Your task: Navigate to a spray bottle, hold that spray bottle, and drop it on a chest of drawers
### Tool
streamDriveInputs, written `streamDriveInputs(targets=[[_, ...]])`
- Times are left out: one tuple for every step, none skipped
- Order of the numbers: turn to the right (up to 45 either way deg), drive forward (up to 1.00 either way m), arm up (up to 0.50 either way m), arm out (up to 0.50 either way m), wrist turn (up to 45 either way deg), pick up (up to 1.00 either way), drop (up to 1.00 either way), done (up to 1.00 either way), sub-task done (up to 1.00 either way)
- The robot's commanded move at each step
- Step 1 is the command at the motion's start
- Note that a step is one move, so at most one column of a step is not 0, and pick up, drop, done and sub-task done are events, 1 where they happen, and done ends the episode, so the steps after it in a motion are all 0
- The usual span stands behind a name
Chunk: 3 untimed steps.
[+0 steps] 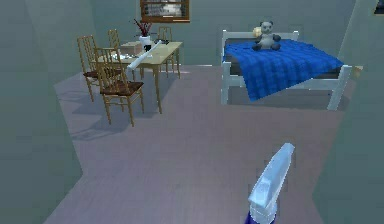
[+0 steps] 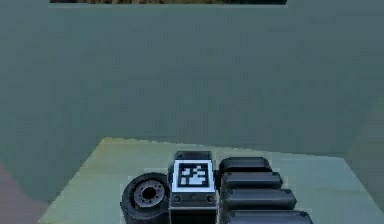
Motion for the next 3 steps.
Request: streamDriveInputs(targets=[[-3.0, 0.0, 0.0, 0.0, 0.0, 0.0, 0.0, 0.0, 0.0], [0.0, 0.0, 0.0, 0.22, 0.0, 0.0, 0.0, 0.0, 0.0], [0.0, 0.0, 0.0, 0.0, 45.0, 0.0, 0.0, 0.0, 0.0]])
